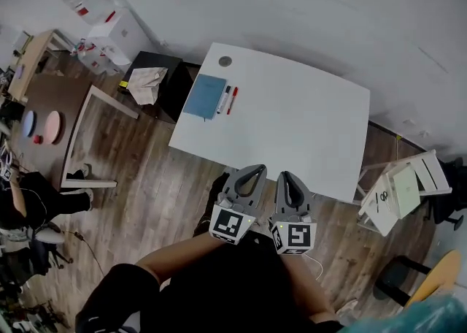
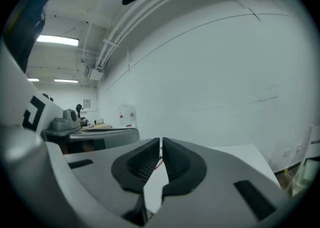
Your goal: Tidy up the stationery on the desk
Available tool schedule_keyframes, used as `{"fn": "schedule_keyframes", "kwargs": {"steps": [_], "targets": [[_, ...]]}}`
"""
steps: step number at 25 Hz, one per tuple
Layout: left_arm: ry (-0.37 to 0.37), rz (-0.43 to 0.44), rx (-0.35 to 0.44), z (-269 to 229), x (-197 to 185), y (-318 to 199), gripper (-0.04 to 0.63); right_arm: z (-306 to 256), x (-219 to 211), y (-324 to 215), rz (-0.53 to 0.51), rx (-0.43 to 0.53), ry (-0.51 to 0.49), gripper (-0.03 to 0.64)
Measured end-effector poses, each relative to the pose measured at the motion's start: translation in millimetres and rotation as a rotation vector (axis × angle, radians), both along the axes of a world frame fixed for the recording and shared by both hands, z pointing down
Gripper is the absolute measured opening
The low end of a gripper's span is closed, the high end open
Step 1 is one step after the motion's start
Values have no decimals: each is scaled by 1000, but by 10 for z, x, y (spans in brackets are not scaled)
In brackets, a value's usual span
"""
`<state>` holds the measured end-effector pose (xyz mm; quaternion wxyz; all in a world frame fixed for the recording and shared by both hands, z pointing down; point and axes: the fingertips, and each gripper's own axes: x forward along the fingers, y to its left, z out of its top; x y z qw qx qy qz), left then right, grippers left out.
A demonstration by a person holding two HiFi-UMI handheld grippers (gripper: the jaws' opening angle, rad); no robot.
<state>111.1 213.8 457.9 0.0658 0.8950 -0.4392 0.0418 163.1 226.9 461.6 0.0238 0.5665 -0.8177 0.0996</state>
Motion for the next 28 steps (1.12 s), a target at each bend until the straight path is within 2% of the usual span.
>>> {"fn": "schedule_keyframes", "kwargs": {"steps": [3,7,12,18,22,28], "targets": [[-34,35,15,-42,246,404,14,-120,146,312,26,43,-6,33],[-11,63,72,-226,431,720,14,-325,238,608,57,77,33,31],[30,36,98,-393,401,828,14,-451,277,815,89,94,72,31],[-12,27,97,-350,362,992,14,-361,153,988,68,71,88,31],[-21,47,121,-390,414,1056,14,-337,266,1084,106,69,128,31],[-25,81,134,-429,548,1200,14,-397,355,1186,124,89,136,31]]}}
